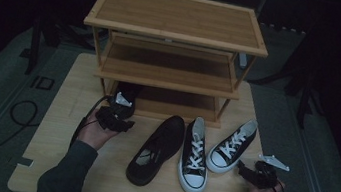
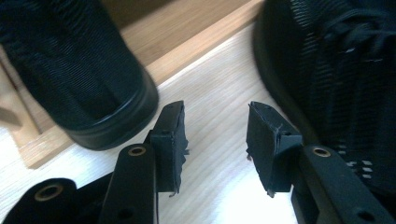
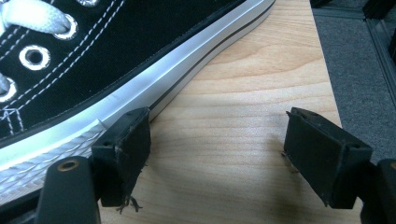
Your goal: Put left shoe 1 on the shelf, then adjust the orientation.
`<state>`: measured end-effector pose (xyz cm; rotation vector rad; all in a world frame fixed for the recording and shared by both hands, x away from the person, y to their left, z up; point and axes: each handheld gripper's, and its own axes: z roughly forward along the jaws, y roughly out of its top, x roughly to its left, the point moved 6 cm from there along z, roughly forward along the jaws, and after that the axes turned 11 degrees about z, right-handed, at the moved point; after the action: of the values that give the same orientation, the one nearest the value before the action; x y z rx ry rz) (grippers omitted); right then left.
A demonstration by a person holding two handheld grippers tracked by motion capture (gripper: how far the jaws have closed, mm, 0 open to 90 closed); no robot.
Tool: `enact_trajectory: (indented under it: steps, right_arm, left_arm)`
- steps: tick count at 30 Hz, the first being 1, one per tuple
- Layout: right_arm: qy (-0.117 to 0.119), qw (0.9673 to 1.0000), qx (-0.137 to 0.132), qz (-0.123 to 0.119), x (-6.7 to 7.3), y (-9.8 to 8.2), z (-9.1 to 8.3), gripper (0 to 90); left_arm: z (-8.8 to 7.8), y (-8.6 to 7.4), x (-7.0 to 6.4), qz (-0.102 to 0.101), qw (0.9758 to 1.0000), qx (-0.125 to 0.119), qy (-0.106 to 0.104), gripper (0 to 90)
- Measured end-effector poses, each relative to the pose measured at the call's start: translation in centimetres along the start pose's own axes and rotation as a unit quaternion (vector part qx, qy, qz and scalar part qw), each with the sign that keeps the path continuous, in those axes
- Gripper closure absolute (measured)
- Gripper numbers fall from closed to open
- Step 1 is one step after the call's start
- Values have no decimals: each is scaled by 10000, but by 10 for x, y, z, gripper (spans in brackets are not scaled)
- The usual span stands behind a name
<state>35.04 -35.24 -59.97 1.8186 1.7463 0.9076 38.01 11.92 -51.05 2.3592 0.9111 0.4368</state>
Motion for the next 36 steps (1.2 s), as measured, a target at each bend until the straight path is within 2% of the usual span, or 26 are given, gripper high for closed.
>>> enact_trajectory:
  steps: [5,14,17,23,29,32,36]
  right_arm:
    - [0,10000,-2,5,0,0,0,228]
    - [0,10000,-4,1,0,0,0,228]
    - [0,10000,-3,6,0,0,0,228]
    - [1,10000,-6,2,0,0,0,228]
    - [-1,10000,-2,0,0,0,0,228]
    - [-1,10000,-3,-1,0,0,0,228]
    - [0,10000,-1,0,0,0,0,228]
  left_arm:
    - [-5,5,-4,-8,9999,-69,-149,565]
    - [-19,16,-19,240,9980,-186,-560,570]
    - [-22,18,-24,341,9973,-159,-623,574]
    - [-27,23,-37,591,9945,-176,-843,574]
    - [-33,28,-45,683,9919,-219,-1045,574]
    - [-36,29,-51,770,9886,-239,-1268,579]
    - [-34,31,-59,904,9871,-103,-1321,584]
